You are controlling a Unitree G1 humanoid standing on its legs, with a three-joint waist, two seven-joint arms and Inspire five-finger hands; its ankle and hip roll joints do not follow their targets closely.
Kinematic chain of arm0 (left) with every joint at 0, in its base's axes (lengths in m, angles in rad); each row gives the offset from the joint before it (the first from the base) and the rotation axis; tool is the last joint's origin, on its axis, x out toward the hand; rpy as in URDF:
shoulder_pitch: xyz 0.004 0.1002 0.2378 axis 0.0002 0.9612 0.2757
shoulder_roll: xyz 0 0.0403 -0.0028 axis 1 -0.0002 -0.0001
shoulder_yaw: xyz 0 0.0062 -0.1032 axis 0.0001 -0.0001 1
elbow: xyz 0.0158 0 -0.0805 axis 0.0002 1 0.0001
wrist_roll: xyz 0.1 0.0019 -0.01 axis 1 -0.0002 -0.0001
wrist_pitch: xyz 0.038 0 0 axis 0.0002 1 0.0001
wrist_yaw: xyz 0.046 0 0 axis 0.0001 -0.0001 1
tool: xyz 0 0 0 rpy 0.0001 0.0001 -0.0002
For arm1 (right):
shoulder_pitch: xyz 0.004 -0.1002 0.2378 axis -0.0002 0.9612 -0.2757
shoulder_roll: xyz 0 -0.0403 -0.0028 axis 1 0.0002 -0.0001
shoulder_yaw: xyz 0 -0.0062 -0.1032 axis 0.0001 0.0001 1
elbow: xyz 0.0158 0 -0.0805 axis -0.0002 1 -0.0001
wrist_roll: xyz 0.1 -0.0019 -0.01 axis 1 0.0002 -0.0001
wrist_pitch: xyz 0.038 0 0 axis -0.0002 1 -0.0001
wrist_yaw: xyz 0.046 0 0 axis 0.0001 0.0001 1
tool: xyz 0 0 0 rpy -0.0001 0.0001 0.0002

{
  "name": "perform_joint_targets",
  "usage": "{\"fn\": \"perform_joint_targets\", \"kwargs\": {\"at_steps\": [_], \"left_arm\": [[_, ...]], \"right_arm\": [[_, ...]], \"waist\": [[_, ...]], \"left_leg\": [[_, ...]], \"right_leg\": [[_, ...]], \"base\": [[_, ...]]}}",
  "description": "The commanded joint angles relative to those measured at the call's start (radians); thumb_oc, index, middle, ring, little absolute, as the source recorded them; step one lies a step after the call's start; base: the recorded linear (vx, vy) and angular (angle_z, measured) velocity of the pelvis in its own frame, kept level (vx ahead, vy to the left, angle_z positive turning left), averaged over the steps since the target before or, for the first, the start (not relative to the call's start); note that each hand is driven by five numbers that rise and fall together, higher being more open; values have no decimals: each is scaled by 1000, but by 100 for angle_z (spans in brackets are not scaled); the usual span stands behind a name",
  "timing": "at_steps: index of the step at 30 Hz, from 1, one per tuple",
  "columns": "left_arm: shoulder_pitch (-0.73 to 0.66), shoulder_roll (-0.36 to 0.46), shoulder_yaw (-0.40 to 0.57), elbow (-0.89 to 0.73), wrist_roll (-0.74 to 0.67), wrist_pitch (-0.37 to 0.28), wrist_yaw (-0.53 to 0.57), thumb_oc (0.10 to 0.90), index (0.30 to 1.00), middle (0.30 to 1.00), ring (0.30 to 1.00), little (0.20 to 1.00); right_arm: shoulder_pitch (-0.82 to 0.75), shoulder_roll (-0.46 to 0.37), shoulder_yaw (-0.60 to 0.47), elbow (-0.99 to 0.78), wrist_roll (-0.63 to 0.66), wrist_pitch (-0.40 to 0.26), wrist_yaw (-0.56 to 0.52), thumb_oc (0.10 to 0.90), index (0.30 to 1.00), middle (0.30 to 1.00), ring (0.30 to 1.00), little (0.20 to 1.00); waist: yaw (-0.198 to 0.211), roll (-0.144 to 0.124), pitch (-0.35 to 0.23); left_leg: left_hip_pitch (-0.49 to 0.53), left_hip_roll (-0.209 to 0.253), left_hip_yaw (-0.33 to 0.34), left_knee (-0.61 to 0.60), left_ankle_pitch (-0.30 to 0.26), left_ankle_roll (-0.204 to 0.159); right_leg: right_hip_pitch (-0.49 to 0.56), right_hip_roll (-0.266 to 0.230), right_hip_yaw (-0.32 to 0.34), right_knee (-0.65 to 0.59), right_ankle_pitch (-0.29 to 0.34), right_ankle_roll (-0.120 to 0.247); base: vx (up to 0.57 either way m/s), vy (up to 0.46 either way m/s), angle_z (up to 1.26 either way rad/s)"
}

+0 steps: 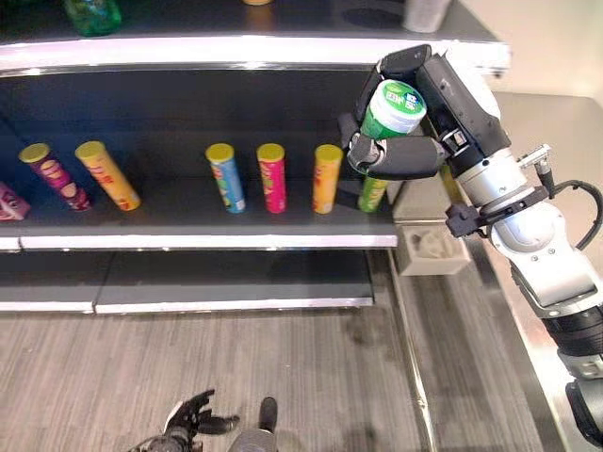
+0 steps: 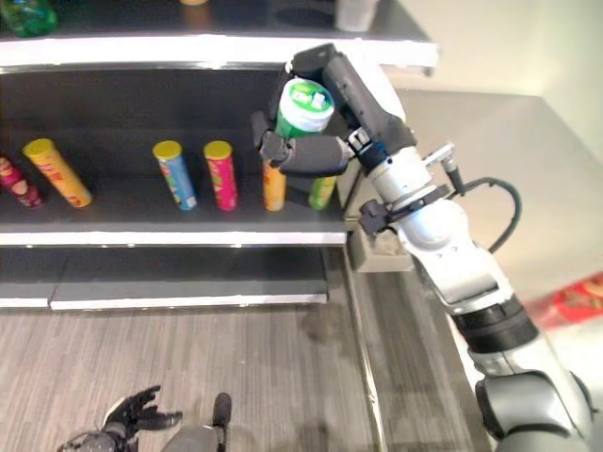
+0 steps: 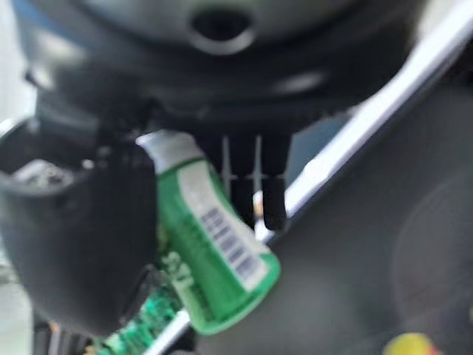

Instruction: Put the goods on the table back onto the shelves and tidy them up.

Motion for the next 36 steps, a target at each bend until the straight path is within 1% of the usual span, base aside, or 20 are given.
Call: {"fn": "perform_joint_targets", "kwargs": {"at_steps": [1,2,3,4,5,7,8,9,10,11,12,13,16,20,24,25,26,27,30,36], "left_arm": [[26,27,-83,-4,22,-36,13,800,900,900,900,900],[19,36,-85,-1,16,-31,15,800,900,900,900,900],[14,41,-87,0,12,-30,19,800,900,900,900,900],[13,40,-86,0,12,-30,19,800,900,900,900,900],[11,42,-84,1,3,-30,19,800,900,900,900,900],[9,42,-81,5,-20,-32,20,800,900,900,900,900],[5,39,-85,9,-31,-32,19,800,900,900,900,900],[-2,53,-97,14,-24,-32,23,800,900,900,900,900],[-3,52,-96,14,-24,-32,23,800,900,900,900,900],[6,53,-105,12,-43,-26,15,800,900,900,900,900],[10,45,-99,11,-57,-30,20,800,900,900,900,900],[20,29,-91,17,-75,-33,19,800,900,900,900,900],[31,22,-92,12,-81,-32,13,800,900,900,900,900],[32,16,-113,26,-95,-28,15,800,900,900,900,900],[26,17,-128,25,-103,-26,19,800,900,900,900,900],[26,17,-128,25,-103,-26,19,800,900,900,900,900],[19,19,-136,29,-112,-25,24,800,900,900,900,900],[18,18,-136,29,-112,-25,24,800,900,900,900,900],[7,23,-143,33,-127,-30,28,800,900,900,900,900],[6,30,-146,38,-139,-32,32,800,900,900,900,900]], "right_arm": [[-175,-45,-21,16,-15,-67,-84,400,300,300,300,300],[-189,-42,-10,26,-18,-61,-89,400,300,300,300,300],[-208,-45,-1,35,-18,-60,-91,400,300,300,300,300],[-211,-45,1,36,-18,-60,-91,400,300,300,300,300],[-234,-45,14,44,-13,-62,-91,400,300,300,300,300],[-307,-49,54,95,-2,-62,-103,400,300,300,300,300],[-354,-50,79,133,2,-58,-112,400,300,300,300,300],[-416,-93,116,211,-19,-51,-130,400,300,300,300,300],[-419,-93,119,213,-18,-51,-131,400,300,300,300,300],[-453,-63,139,217,-5,-51,-125,400,300,300,300,300],[-468,-51,139,270,5,-40,-133,400,300,300,300,300],[-486,-23,155,315,8,-46,-145,400,300,300,300,300],[-509,-11,169,348,6,-43,-146,400,300,300,300,300],[-569,42,191,456,21,-36,-152,400,300,300,300,300],[-596,60,202,517,9,-25,-165,400,300,300,300,300],[-597,60,202,517,9,-25,-165,400,300,300,300,300],[-622,65,211,593,-1,-14,-180,400,300,300,300,300],[-623,65,211,594,-1,-15,-180,400,300,300,300,300],[-663,57,229,724,-9,0,-199,400,300,300,300,300],[-706,31,250,879,-6,16,-215,400,300,300,300,300]], "waist": [[13,20,-105],[1,28,-89],[-5,33,-82],[-5,34,-84],[-8,40,-80],[-11,43,-67],[-16,39,-59],[-15,21,-57],[-18,21,-57],[-14,15,-60],[-7,12,-74],[-4,11,-102],[5,9,-119],[35,-1,-133],[54,-13,-138],[53,-13,-138],[72,-21,-139],[71,-21,-139],[98,-34,-141],[119,-42,-137]], "left_leg": [[22,54,8,-12,-108,-42],[36,46,-7,-12,-114,-30],[39,48,-17,-12,-117,-30],[35,50,-16,-12,-114,-30],[38,53,-24,-12,-113,-31],[45,49,-43,-12,-112,-34],[51,43,-61,-12,-114,-35],[57,32,-96,-12,-117,-39],[53,30,-97,-12,-114,-39],[58,24,-113,-12,-117,-43],[52,22,-127,-12,-116,-43],[61,29,-135,-12,-120,-50],[68,36,-149,-12,-121,-55],[68,47,-183,-12,-116,-67],[55,48,-215,-12,-111,-75],[55,48,-216,-12,-111,-75],[45,45,-238,-12,-108,-80],[45,45,-239,-12,-108,-80],[25,41,-269,-12,-100,-87],[4,34,-299,-12,-94,-94]], "right_leg": [[-13,-27,47,132,-75,92],[-65,-4,118,211,-83,73],[-96,34,162,215,-115,60],[-100,36,162,213,-112,58],[-120,69,190,198,-137,54],[-150,127,227,137,-145,50],[-169,158,248,85,-133,50],[-139,197,295,-24,-129,56],[-140,196,293,-28,-125,56],[-126,203,311,-31,-118,48],[-112,209,314,-54,-104,54],[-78,215,292,-88,-96,53],[-59,220,276,-89,-108,49],[-31,221,233,-89,-123,45],[-15,217,188,-89,-133,43],[-15,217,187,-89,-133,43],[-4,213,156,-89,-136,43],[-3,212,154,-89,-137,44],[6,206,106,-89,-139,47],[18,199,57,-89,-143,52]], "base": [[48,148,-12],[62,167,0],[37,99,9],[24,21,24],[38,-12,27],[72,-49,20],[113,-121,1],[84,-100,1],[105,-89,35],[76,-78,112],[216,-139,141],[169,-114,109],[143,-74,26],[93,-68,24],[47,-44,38],[44,-42,38],[32,-30,41],[38,-39,42],[17,-37,34],[6,-23,39]]}}
